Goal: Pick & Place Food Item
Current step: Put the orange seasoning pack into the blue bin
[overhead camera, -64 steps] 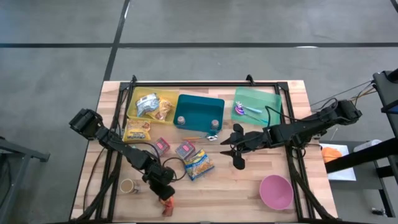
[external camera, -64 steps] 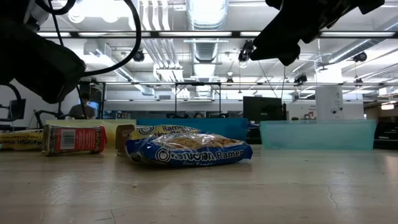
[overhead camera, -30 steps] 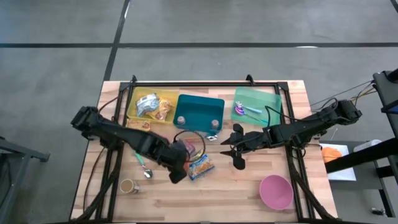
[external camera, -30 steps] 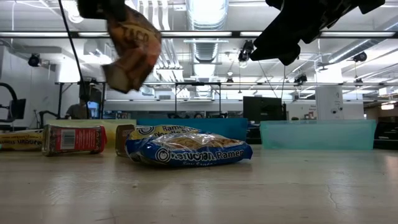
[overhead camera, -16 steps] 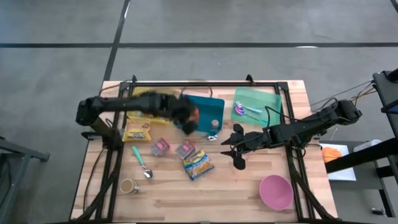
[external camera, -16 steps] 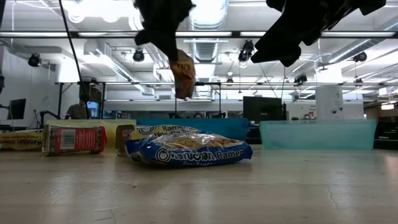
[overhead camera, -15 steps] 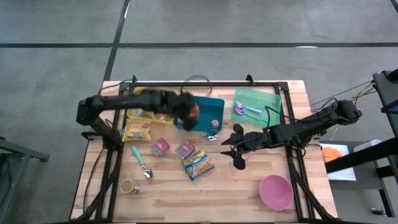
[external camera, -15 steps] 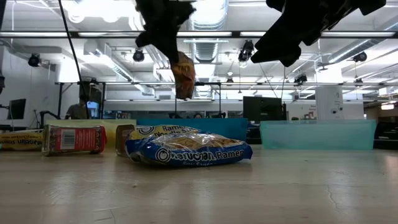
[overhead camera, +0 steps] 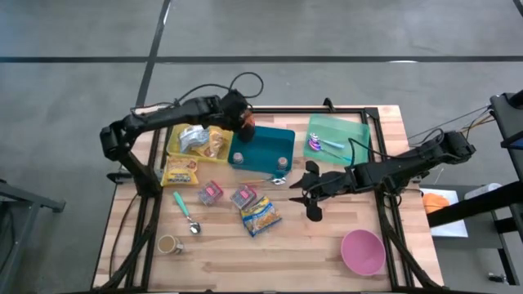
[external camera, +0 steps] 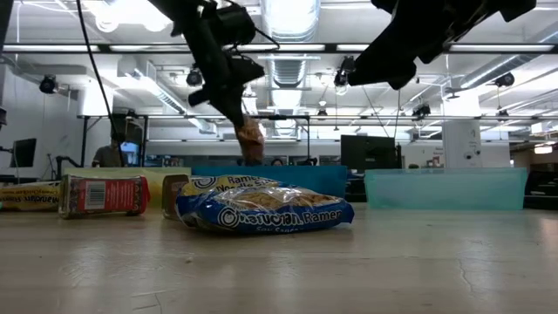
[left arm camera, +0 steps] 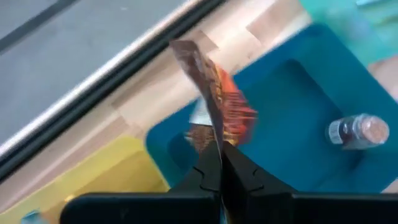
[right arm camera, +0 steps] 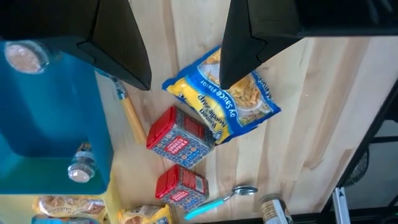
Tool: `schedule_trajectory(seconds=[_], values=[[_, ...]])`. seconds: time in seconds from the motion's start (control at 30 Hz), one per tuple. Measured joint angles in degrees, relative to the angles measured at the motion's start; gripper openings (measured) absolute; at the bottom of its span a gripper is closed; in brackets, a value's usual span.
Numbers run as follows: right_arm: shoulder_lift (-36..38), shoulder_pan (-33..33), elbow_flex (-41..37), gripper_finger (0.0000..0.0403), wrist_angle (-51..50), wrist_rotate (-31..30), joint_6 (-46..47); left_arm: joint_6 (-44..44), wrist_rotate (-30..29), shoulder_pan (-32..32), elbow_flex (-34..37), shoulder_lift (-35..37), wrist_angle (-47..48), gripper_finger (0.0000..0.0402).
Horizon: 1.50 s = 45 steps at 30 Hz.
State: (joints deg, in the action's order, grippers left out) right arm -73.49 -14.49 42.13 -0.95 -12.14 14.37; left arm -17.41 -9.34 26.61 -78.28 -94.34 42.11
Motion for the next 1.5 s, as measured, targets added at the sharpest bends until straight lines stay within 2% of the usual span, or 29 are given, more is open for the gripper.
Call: schedule_trajectory(seconds=[0.17, 0.43, 0.87, 1.5], values=[[0.02, 0.76, 1.08, 0.0189, 0.07, 0.00, -2.91, 2.51, 1.15, -0.17, 4.87, -0.03, -4.57, 0.0000], [0.02, 0.91, 1.34, 0.0189, -0.21, 0.04, -4.81, 2.47, -1.21, -0.22, 8.96, -0.21, -9.59, 0.0000], [0.02, 1.18, 1.49, 0.0189, -0.42, 0.07, -5.52, -1.95, -3.80, -1.12, 14.32, -0.33, -10.06, 0.0000], [0.02, 1.16, 1.49, 0.0189, -0.69, 0.15, -5.38, -1.92, -4.86, -3.25, 14.97, -0.33, -10.24, 0.0000]])
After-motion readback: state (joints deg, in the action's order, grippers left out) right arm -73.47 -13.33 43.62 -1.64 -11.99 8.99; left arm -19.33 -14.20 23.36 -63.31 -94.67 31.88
